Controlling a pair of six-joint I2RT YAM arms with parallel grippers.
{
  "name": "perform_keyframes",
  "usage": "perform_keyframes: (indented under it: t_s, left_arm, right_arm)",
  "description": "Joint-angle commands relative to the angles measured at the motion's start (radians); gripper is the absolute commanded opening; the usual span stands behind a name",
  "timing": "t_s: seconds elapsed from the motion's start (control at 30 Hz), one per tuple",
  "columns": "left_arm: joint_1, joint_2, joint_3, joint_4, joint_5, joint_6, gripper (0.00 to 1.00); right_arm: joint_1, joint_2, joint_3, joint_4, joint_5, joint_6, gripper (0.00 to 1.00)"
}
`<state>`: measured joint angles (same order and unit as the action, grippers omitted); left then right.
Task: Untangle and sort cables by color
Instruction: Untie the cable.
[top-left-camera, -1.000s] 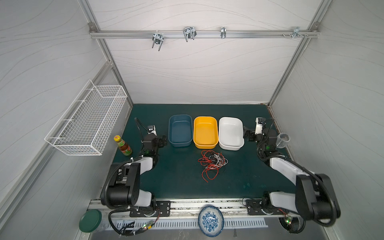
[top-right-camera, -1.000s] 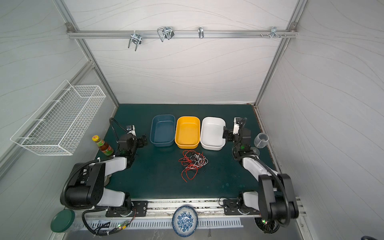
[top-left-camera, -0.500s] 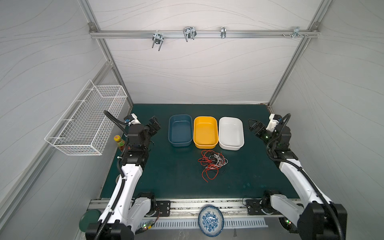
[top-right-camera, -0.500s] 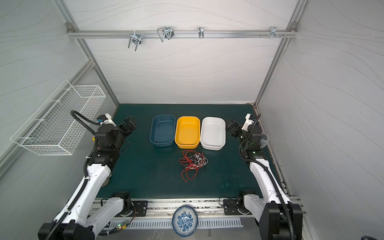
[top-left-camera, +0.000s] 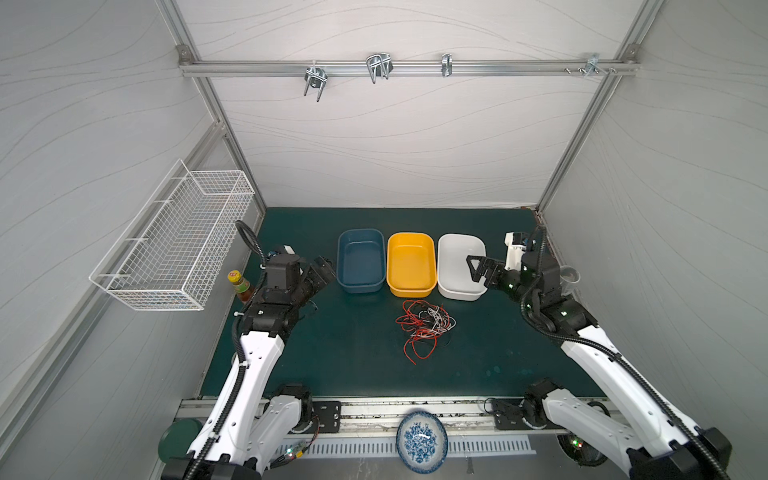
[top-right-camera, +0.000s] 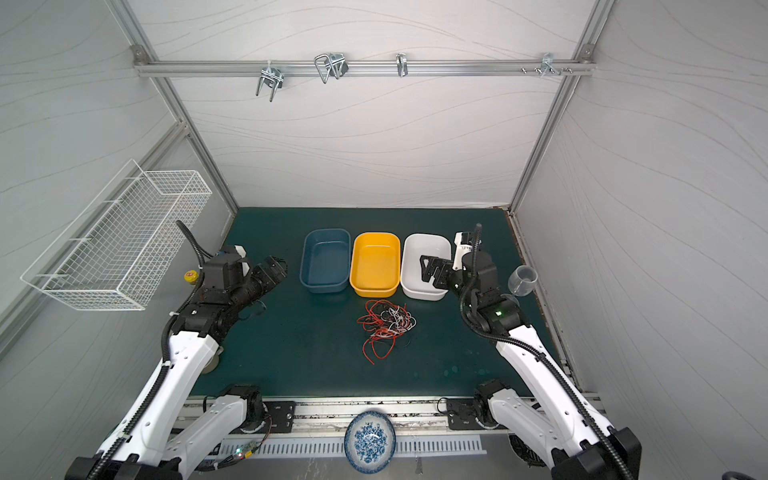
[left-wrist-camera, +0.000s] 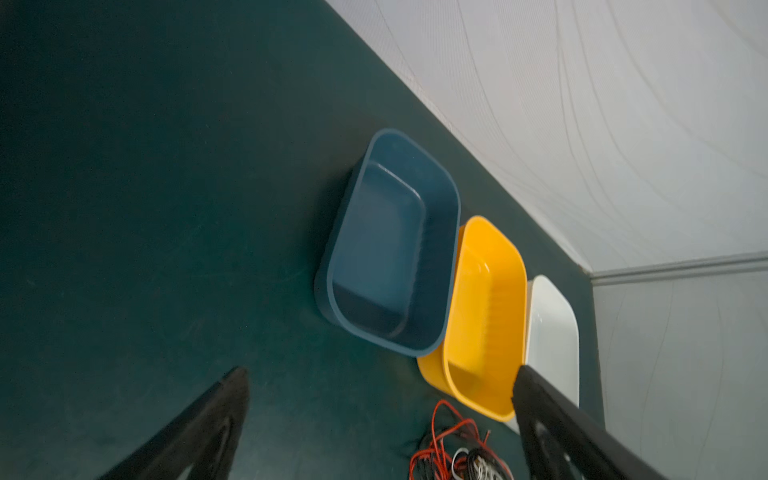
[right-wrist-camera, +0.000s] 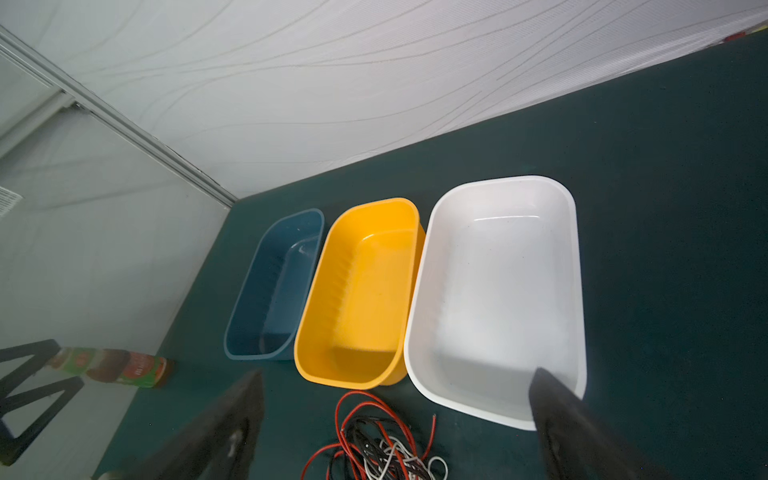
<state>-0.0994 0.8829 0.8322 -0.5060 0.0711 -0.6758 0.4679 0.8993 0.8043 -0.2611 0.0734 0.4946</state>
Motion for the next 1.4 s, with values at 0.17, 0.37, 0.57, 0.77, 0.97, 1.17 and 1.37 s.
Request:
perform_keyframes:
  t_s: [0.17, 0.37, 0.57, 0.77, 0.97, 1.17, 1.37]
  left_arm:
    - [-0.08, -0.014, 0.086, -0.251, -0.024, 0.12, 1.0]
    - [-0.1, -0.039, 0.055, -0.234, -0.016, 0.136, 1.0]
    - [-0.1, 0.009, 0.057, -0.246, 0.043, 0.122, 1.0]
    - [-0.101, 0.036, 0.057, -0.247, 0.065, 0.12, 1.0]
    - [-0.1, 0.062, 0.055, -0.242, 0.094, 0.12, 1.0]
    - [-0.1, 0.088, 0.061, -0.249, 0.114, 0.124, 1.0]
    - [-0.101, 0.094, 0.056, -0.246, 0.133, 0.127, 1.0]
  right_arm:
    - [0.236, 0.031, 0.004, -0.238, 0.12, -0.036, 0.99]
    - [0.396, 0.074, -0.029, -0.254, 0.158, 0.005, 0.97]
    - [0.493, 0.149, -0.062, -0.217, 0.138, 0.031, 0.89]
    - [0.528, 0.22, -0.091, -0.142, 0.108, 0.073, 0.81]
    - [0.528, 0.315, -0.074, -0.101, 0.118, 0.084, 0.75]
    - [0.476, 0.383, -0.091, -0.042, 0.107, 0.09, 0.58]
    - [0.454, 0.412, -0.106, 0.039, 0.064, 0.076, 0.45]
